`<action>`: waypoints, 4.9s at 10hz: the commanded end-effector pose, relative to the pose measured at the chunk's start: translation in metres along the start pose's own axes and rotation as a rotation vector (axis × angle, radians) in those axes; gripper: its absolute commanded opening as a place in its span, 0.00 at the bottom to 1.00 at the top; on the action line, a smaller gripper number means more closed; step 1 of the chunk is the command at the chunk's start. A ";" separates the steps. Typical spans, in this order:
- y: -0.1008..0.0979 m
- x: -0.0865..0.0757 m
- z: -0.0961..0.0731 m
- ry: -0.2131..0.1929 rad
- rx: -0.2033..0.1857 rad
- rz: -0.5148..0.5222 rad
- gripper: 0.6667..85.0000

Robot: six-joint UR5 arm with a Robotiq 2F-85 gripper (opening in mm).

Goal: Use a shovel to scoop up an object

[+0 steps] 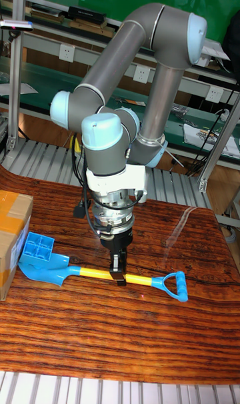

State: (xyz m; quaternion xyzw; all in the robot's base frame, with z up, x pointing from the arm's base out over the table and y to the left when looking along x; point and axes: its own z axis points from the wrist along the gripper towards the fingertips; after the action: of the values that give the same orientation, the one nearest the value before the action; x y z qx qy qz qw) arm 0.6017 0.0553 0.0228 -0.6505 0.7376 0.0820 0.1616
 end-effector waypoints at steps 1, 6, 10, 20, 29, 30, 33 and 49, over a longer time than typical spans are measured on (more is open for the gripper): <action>0.001 0.000 -0.001 0.017 -0.007 0.013 0.01; -0.005 -0.014 0.007 0.018 0.009 0.026 0.01; -0.009 -0.018 0.010 0.026 0.024 0.032 0.01; -0.006 -0.027 0.013 0.071 0.024 0.056 0.01; -0.005 -0.051 -0.003 0.124 0.022 0.096 0.01; -0.004 -0.052 -0.008 0.137 0.012 0.106 0.01; -0.003 -0.058 -0.018 0.167 0.001 0.125 0.01; 0.013 -0.041 -0.025 0.283 -0.052 0.117 0.01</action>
State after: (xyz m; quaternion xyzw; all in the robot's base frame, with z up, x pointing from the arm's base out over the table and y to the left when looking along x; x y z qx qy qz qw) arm 0.5920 0.0856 0.0570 -0.6202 0.7835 0.0133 0.0369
